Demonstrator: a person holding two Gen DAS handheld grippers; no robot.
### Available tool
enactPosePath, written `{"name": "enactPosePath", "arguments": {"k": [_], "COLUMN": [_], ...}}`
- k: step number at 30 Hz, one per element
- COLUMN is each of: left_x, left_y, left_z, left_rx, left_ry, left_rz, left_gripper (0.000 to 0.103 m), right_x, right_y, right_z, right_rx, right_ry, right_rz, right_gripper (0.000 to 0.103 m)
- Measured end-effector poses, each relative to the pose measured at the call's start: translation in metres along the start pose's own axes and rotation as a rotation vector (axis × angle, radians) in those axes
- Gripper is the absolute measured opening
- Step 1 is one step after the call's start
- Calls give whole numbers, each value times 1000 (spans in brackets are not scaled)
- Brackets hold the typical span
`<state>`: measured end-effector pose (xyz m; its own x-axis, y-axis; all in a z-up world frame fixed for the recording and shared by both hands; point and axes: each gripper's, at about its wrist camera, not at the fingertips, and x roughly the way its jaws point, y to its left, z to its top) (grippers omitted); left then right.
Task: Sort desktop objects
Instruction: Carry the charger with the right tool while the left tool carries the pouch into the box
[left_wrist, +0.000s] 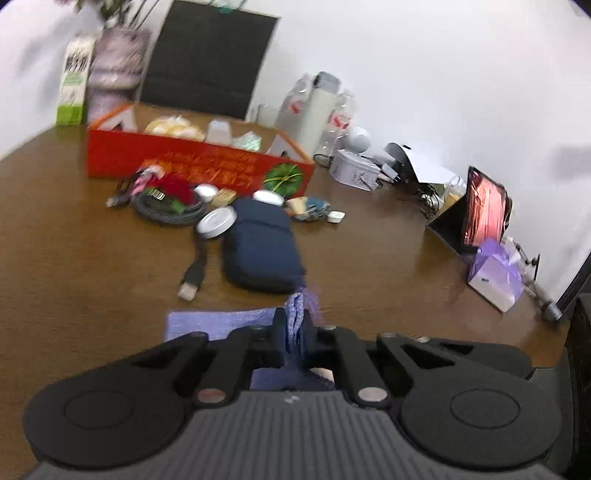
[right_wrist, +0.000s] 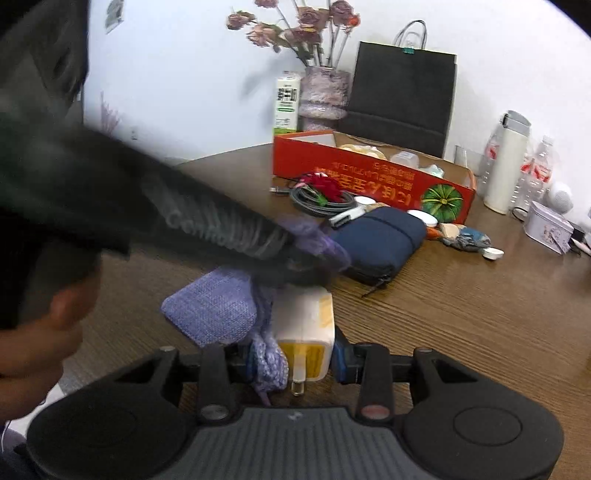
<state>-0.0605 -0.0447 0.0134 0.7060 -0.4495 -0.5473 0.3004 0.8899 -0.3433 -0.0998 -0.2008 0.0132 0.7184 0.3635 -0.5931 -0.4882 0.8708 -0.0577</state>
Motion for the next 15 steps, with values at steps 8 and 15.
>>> {"name": "enactPosePath", "arguments": {"k": [8,15], "left_x": [-29,-34], "left_y": [44,51], "left_z": [-7,-9], "left_rx": [-24,-6], "left_ry": [-25,-41], "left_rz": [158,214], "left_gripper": [6,6], "right_x": [-17,-15], "right_y": [-8,-23], "right_z": [5,15], "right_rx": [76,229], "right_ry": [-70,-82], "right_rz": [54,40], "right_gripper": [73,63]}}
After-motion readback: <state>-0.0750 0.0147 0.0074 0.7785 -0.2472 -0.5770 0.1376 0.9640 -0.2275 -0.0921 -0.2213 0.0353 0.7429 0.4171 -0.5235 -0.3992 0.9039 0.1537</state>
